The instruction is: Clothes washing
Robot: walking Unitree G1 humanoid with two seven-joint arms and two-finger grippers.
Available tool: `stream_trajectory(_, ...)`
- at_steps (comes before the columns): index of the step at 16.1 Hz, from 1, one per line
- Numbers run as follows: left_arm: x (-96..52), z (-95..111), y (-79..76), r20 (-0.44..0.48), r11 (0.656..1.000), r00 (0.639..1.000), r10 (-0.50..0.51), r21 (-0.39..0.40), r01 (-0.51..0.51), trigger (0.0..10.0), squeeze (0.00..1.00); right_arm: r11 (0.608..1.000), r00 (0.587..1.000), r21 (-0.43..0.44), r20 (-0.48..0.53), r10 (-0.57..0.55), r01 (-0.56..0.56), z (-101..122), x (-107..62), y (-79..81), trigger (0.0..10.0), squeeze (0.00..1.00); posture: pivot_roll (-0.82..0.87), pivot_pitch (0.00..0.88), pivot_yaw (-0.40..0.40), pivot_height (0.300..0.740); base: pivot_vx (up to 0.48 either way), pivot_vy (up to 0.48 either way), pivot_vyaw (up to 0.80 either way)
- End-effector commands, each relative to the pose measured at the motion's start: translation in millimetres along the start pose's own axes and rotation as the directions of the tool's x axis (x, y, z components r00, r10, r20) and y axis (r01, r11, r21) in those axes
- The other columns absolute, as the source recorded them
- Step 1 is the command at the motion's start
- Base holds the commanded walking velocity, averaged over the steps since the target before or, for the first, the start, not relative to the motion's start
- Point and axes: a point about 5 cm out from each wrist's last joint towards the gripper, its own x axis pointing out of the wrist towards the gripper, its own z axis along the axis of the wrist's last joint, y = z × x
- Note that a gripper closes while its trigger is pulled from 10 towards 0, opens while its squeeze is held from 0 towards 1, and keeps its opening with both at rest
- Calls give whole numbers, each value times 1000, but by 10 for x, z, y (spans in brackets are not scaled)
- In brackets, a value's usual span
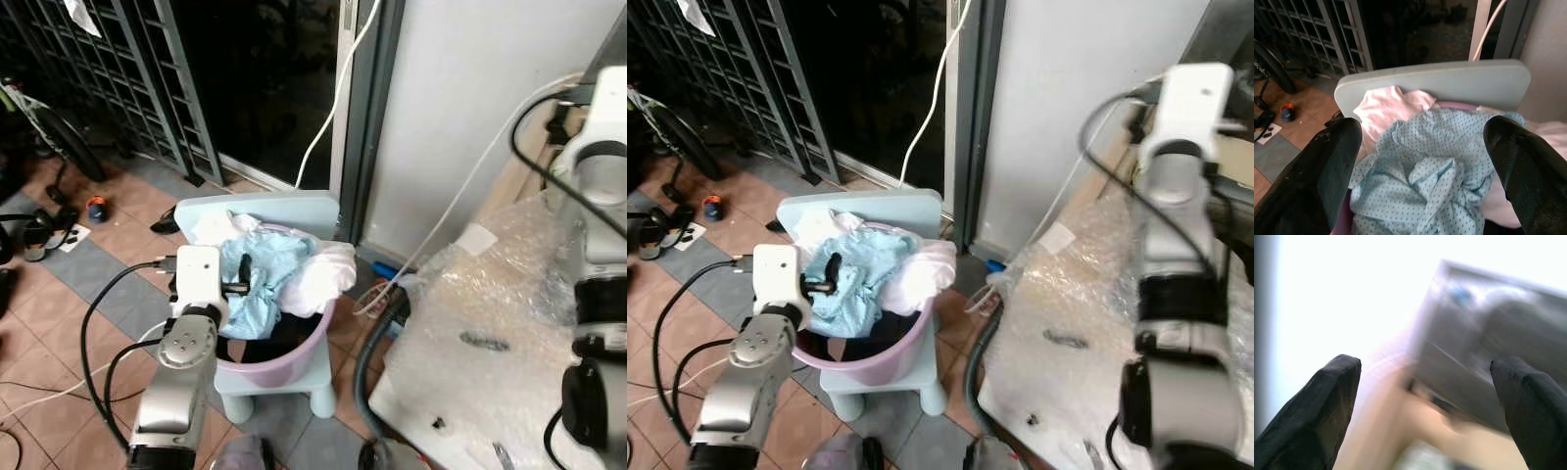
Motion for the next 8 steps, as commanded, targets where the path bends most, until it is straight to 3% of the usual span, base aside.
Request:
stream_trajectory(1, 29, 53, -13, 42, 1000, 999, 4, 4, -5, 10000, 0, 988, 984, 50, 113, 138, -145, 119, -217, 255, 10000, 0, -19, 3, 68, 740, 0, 0, 0)
stream_trajectory(4, 44, 93, -38, 65, 1000, 998, 1, 0, -1, 10000, 0, 962, 957, 97, 170, 235, -254, 162, -409, 432, 10000, 0, -23, 0, 74, 740, 0, 0, 0)
stream_trajectory(8, 86, 105, -56, 72, 1000, 997, -11, 5, 10, 10000, 0, 888, 893, 155, 208, 400, -433, 167, -774, 756, 10000, 0, -32, 0, 83, 740, -275, 0, 0)
